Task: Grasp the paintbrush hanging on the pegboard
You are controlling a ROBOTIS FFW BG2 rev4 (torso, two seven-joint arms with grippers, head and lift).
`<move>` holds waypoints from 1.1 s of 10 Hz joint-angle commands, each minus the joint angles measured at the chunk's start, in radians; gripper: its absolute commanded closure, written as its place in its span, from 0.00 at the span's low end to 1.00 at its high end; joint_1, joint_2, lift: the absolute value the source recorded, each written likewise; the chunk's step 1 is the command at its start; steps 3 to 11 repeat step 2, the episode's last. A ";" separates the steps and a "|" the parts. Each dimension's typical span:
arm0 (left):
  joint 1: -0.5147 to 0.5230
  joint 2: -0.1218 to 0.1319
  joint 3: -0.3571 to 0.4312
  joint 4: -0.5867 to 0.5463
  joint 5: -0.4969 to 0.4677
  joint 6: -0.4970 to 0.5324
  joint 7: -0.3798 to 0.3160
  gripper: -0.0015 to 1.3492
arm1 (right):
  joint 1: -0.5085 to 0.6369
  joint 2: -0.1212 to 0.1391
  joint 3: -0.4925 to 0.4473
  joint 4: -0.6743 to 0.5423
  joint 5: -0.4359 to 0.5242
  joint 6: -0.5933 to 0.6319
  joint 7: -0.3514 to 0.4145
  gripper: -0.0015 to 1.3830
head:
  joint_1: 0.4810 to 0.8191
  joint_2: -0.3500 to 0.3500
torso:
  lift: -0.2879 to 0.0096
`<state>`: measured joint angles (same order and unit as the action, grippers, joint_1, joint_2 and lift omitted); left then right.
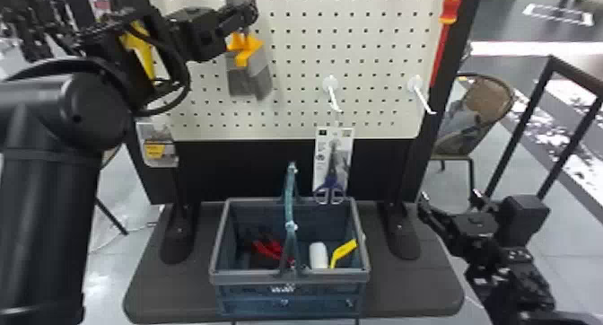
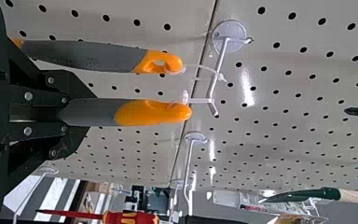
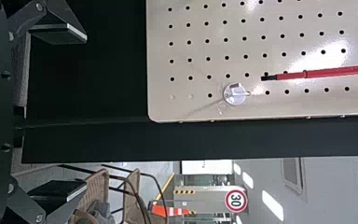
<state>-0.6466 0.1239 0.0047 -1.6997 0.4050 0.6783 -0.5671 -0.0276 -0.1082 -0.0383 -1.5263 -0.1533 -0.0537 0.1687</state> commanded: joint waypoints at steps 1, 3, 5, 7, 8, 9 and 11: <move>0.002 -0.001 0.000 0.000 0.000 -0.005 0.004 0.90 | 0.000 -0.001 0.000 0.000 -0.002 0.000 0.000 0.13 | 0.20 0.50 | 0.63; 0.004 -0.001 0.001 0.000 0.000 -0.005 0.004 0.90 | 0.000 -0.001 0.000 0.000 -0.002 0.000 0.000 0.13 | 0.20 0.50 | 0.63; 0.004 -0.001 0.001 0.000 0.000 -0.005 0.004 0.90 | 0.000 -0.001 0.000 0.000 -0.002 0.000 0.000 0.13 | 0.20 0.50 | 0.63; 0.004 -0.001 0.001 0.000 0.000 -0.005 0.004 0.90 | 0.000 -0.001 0.000 0.000 -0.002 0.000 0.000 0.13 | 0.20 0.50 | 0.63; 0.004 -0.001 0.001 0.000 0.000 -0.005 0.004 0.90 | 0.000 -0.001 0.000 0.000 -0.002 0.000 0.000 0.13 | 0.20 0.50 | 0.63; 0.004 -0.001 0.001 0.000 0.000 -0.005 0.004 0.90 | 0.000 -0.001 0.000 0.000 -0.002 0.000 0.000 0.13 | 0.20 0.50 | 0.63; 0.004 -0.001 0.001 0.000 0.000 -0.005 0.004 0.90 | 0.000 -0.001 0.000 0.000 -0.002 0.000 0.000 0.13 | 0.20 0.50 | 0.63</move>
